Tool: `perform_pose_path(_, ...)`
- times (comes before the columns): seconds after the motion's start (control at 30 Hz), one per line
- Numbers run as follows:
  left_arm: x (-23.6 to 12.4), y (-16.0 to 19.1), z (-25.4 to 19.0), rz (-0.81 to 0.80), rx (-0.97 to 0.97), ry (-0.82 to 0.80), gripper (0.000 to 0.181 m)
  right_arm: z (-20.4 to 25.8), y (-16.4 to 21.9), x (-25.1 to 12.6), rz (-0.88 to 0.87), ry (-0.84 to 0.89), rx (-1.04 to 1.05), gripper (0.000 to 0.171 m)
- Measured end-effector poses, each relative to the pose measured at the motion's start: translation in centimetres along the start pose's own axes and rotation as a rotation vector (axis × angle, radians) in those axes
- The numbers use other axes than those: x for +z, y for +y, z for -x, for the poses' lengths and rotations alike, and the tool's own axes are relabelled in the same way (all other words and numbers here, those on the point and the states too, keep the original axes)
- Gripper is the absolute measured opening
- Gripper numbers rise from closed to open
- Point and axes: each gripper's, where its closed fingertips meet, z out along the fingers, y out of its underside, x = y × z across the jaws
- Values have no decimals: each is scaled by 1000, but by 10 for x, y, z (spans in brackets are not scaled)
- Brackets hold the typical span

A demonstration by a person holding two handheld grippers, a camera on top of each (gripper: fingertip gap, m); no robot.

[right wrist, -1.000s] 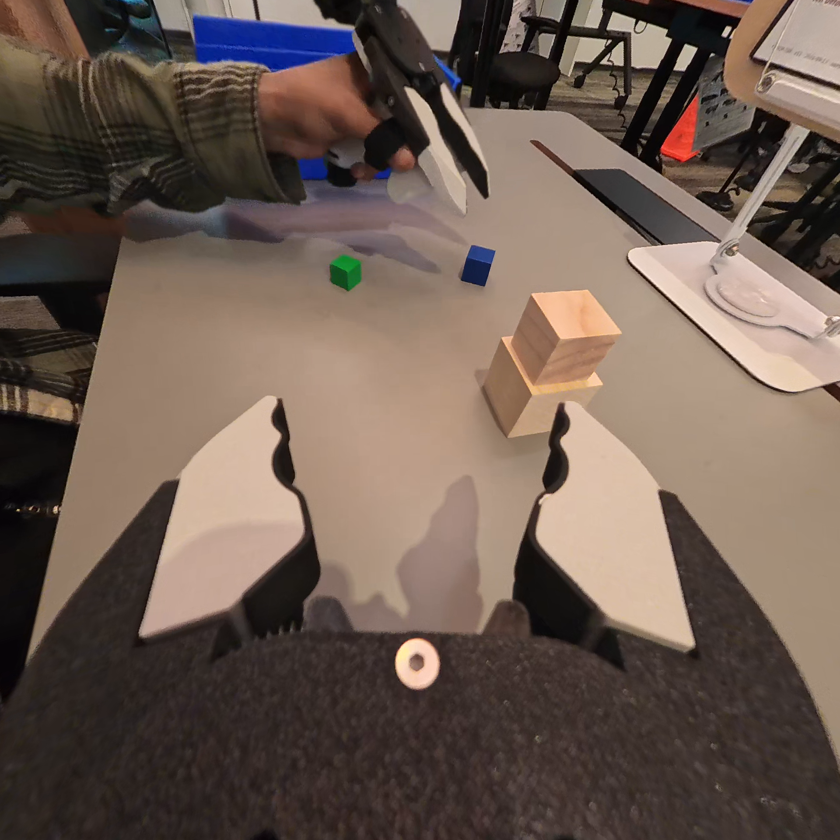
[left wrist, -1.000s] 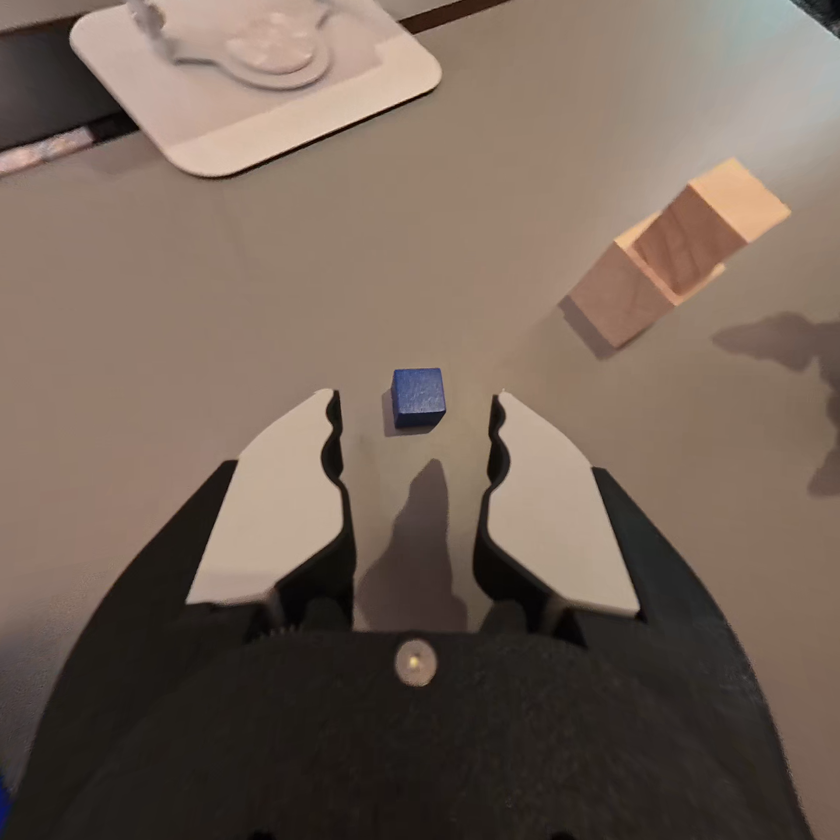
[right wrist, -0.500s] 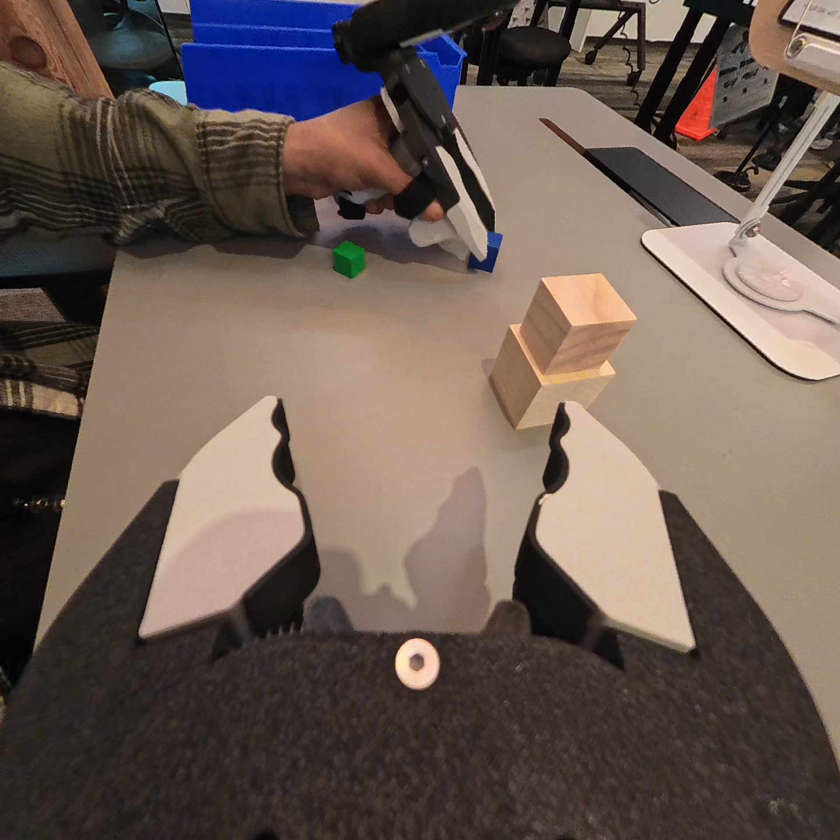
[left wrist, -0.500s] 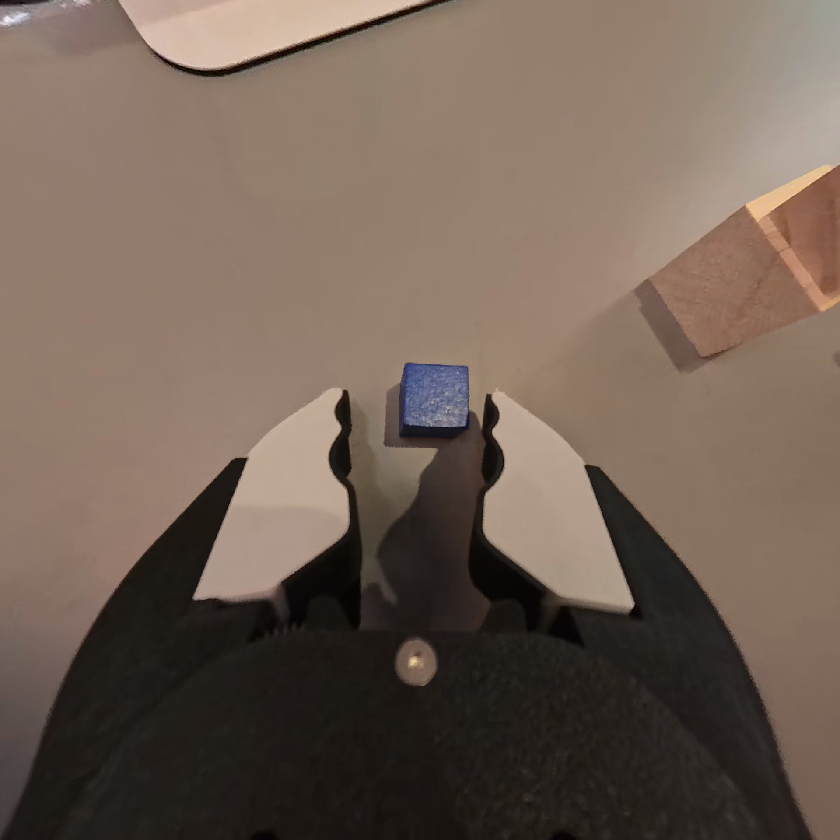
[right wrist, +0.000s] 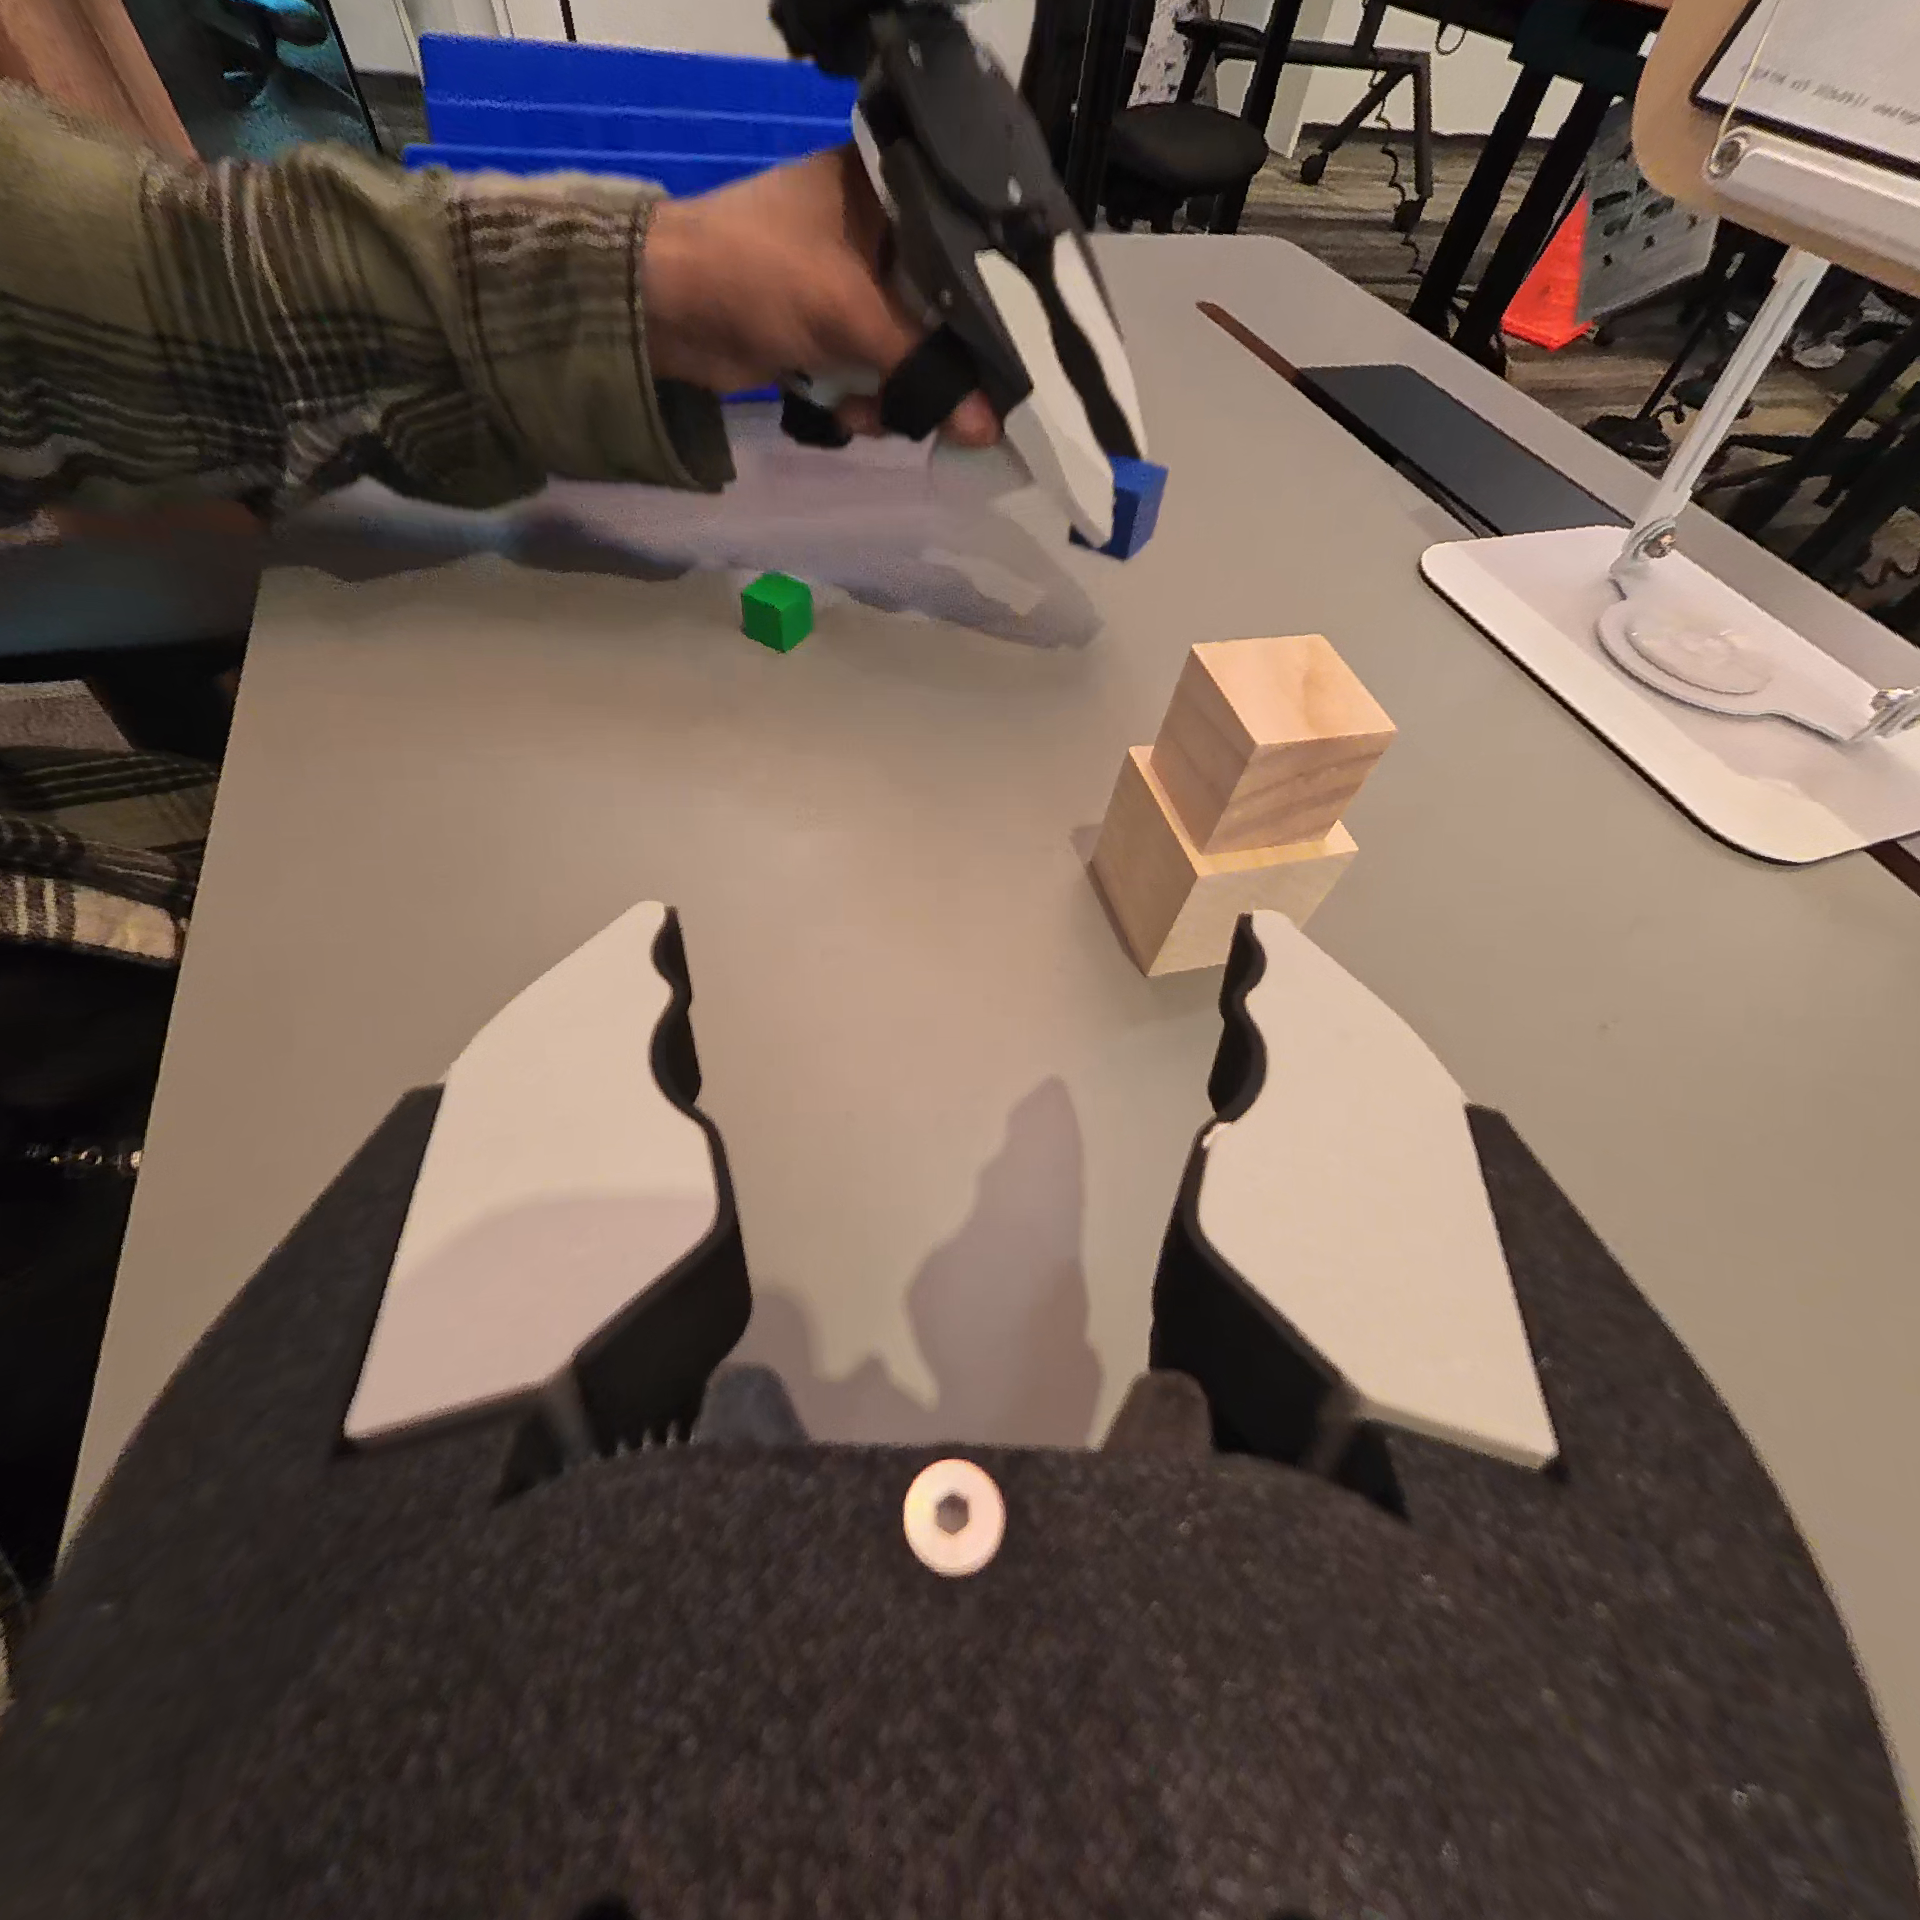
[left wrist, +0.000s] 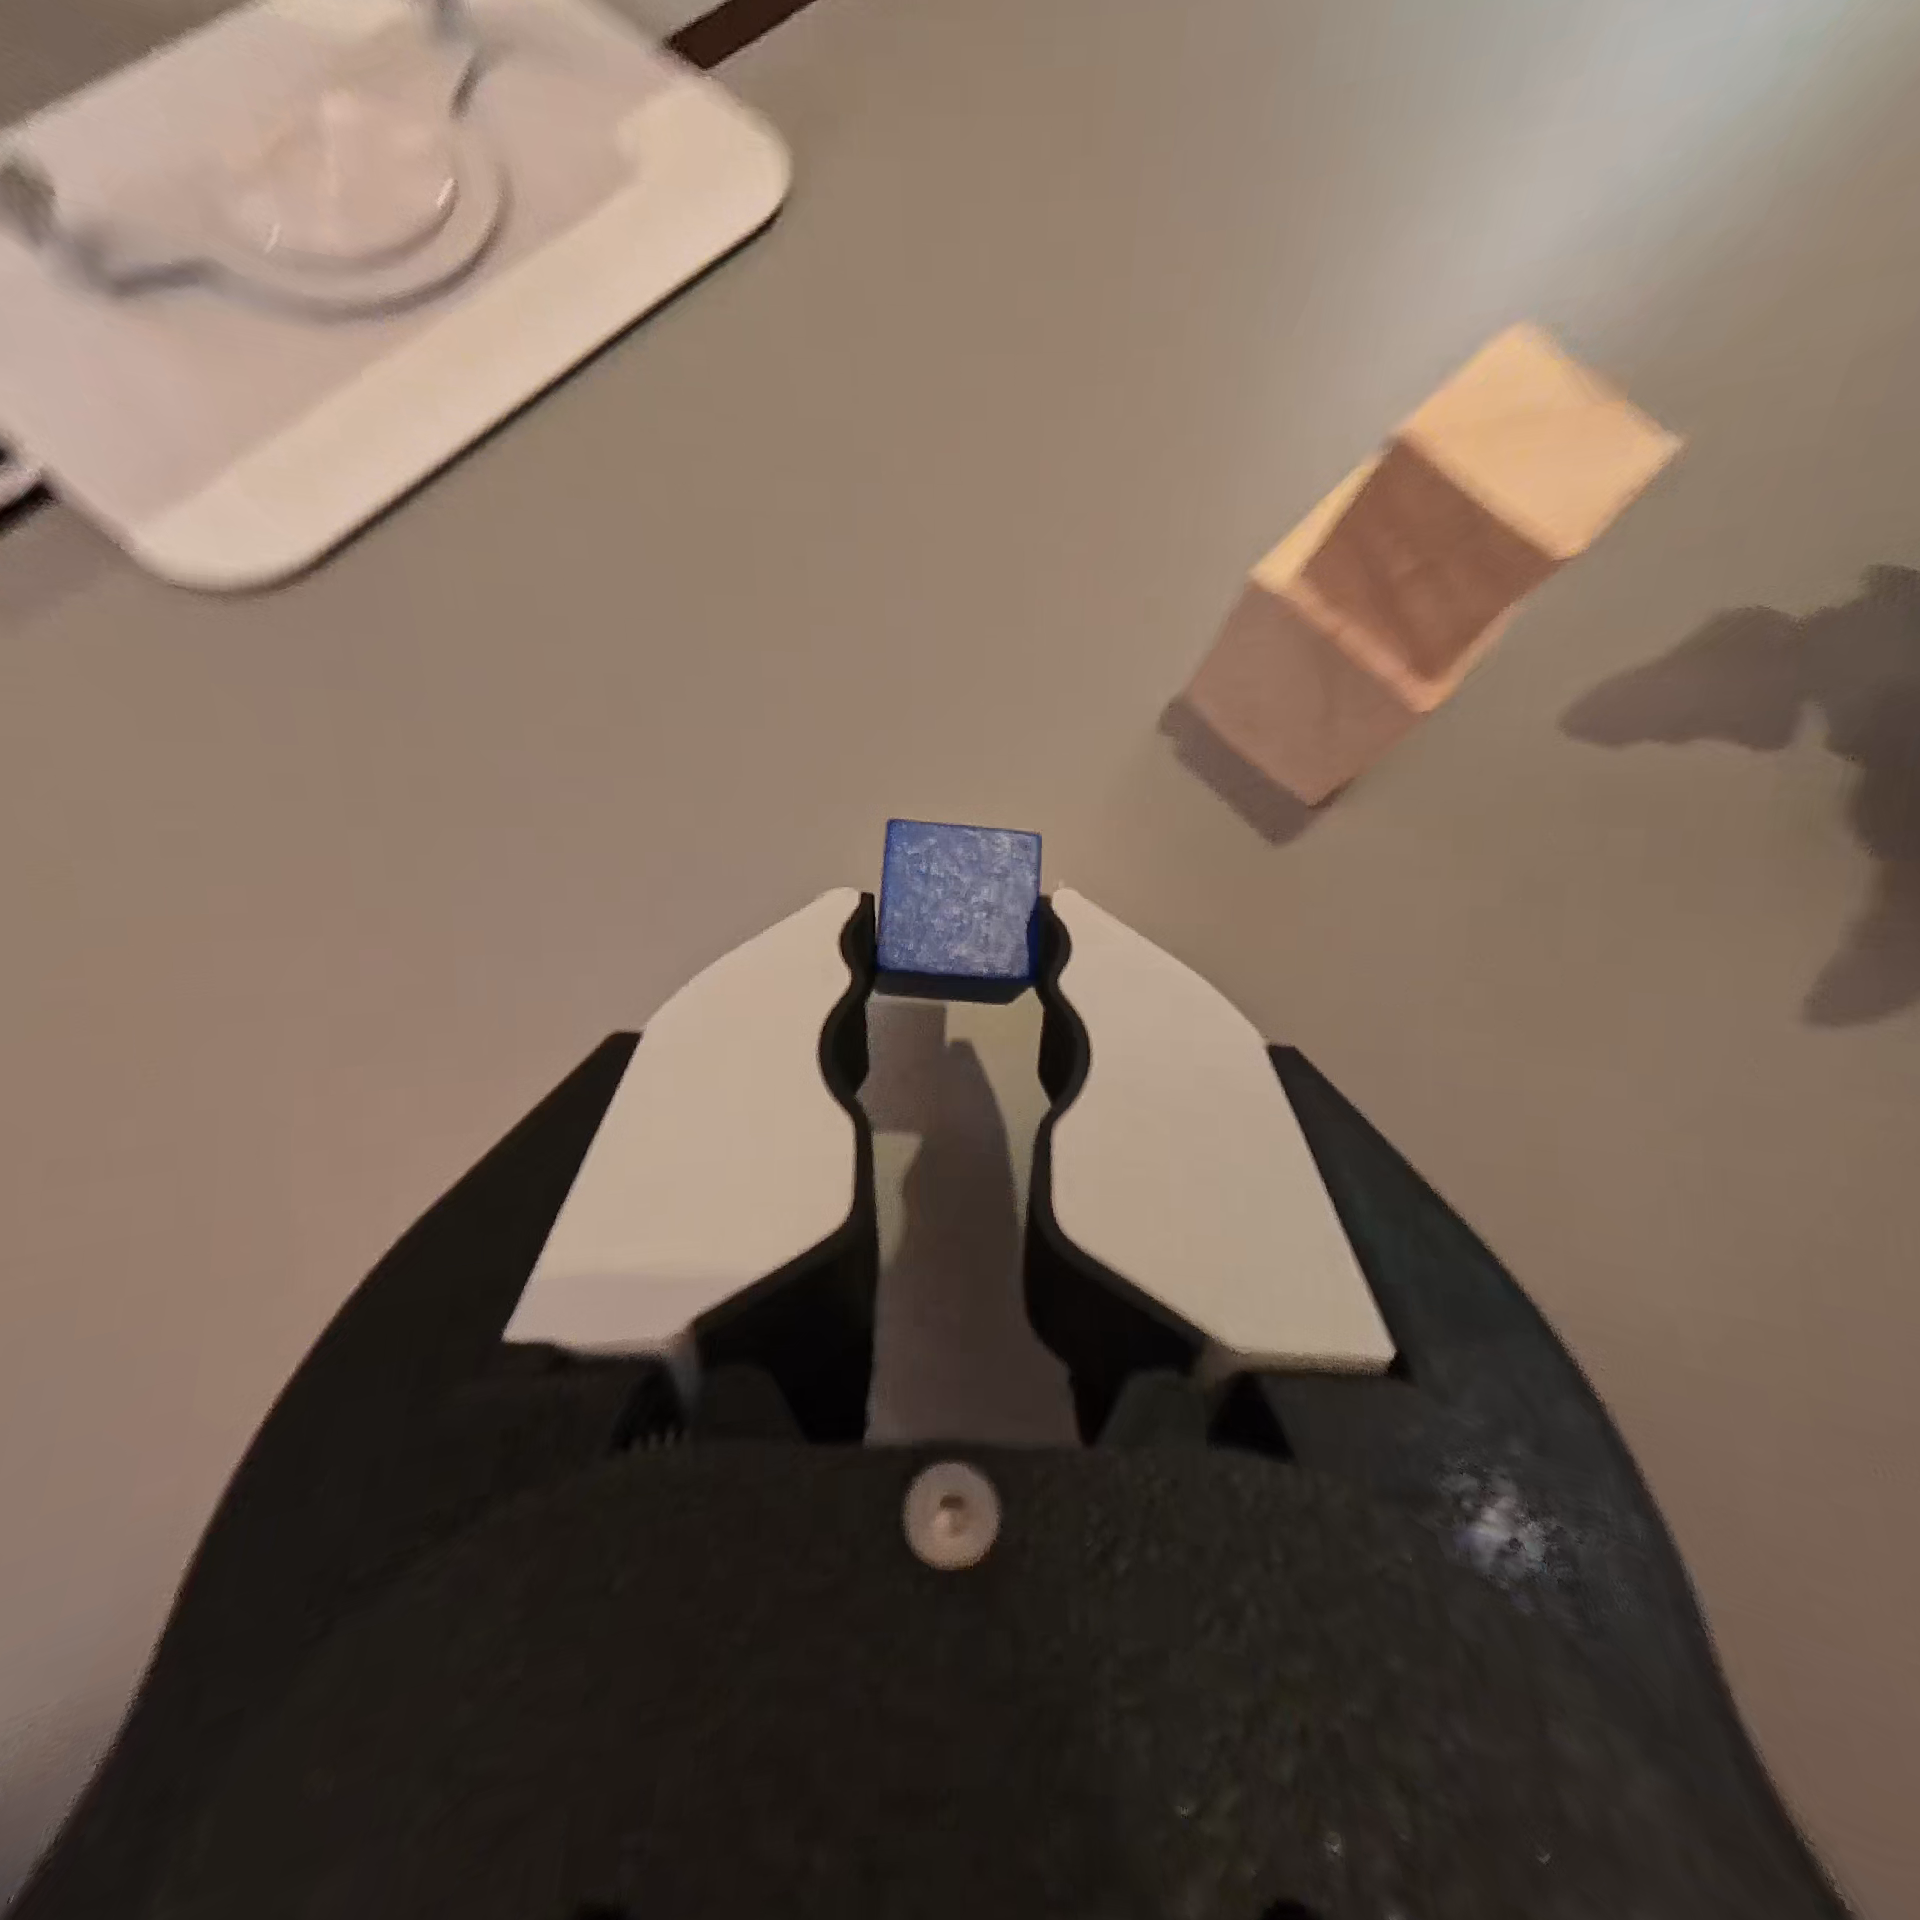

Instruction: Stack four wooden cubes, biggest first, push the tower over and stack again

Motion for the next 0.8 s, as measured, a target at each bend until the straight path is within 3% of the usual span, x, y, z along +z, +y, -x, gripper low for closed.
perform_pose_path(0.33,-19,-80,-75,-8,311,215,29,0,1,-1,1,-4,1,98)
perform_pose_path(0.8,15,-86,-120,89,481,396,29,-2,2,-5,-9,-7,11,98)
